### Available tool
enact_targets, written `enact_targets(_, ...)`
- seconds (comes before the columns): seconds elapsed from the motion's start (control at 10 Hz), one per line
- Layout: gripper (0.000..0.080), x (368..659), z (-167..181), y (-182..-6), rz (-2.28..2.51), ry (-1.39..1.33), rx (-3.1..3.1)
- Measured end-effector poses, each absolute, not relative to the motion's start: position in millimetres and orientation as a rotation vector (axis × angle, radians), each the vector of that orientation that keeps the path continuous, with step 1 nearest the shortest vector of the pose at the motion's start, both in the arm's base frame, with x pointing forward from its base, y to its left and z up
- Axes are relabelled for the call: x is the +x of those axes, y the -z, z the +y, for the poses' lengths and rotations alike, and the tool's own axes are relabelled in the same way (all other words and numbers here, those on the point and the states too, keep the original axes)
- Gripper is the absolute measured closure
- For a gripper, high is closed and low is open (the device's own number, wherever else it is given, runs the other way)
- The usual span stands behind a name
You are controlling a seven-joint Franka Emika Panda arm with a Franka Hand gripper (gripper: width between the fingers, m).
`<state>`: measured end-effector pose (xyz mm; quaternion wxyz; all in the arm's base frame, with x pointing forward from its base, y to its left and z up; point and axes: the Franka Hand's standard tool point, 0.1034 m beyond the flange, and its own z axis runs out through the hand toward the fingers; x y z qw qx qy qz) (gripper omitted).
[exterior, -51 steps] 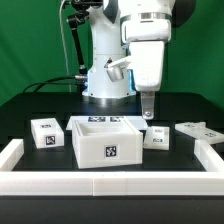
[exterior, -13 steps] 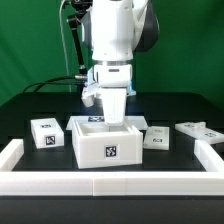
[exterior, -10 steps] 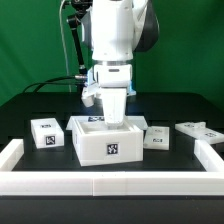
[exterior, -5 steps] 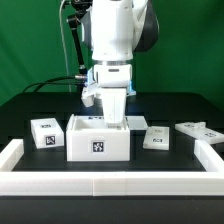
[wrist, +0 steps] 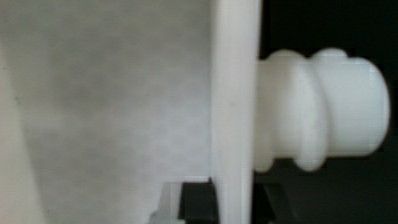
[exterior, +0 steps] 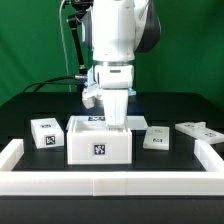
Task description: Assemble cabinet
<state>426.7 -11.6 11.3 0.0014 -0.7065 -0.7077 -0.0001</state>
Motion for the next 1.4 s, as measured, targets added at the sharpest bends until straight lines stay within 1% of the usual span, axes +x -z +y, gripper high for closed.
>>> enact_targets(0.3,0.0762,458,-5,-11.5,-2.240,0.029,-2.218)
enact_targets(0.5,0.0762,489,19,-12.2,-2.248,0.036,-2.199)
enact_targets(0.6,0.0762,492,26,-13.4,-2.252,0.002,-2.176)
enact_targets(1.1,0.0762,492,26,-12.4,-2.266,0.011,-2.164)
enact_targets(1.4,0.0762,505,48,-12.3,-2.228,0.015,-2.202)
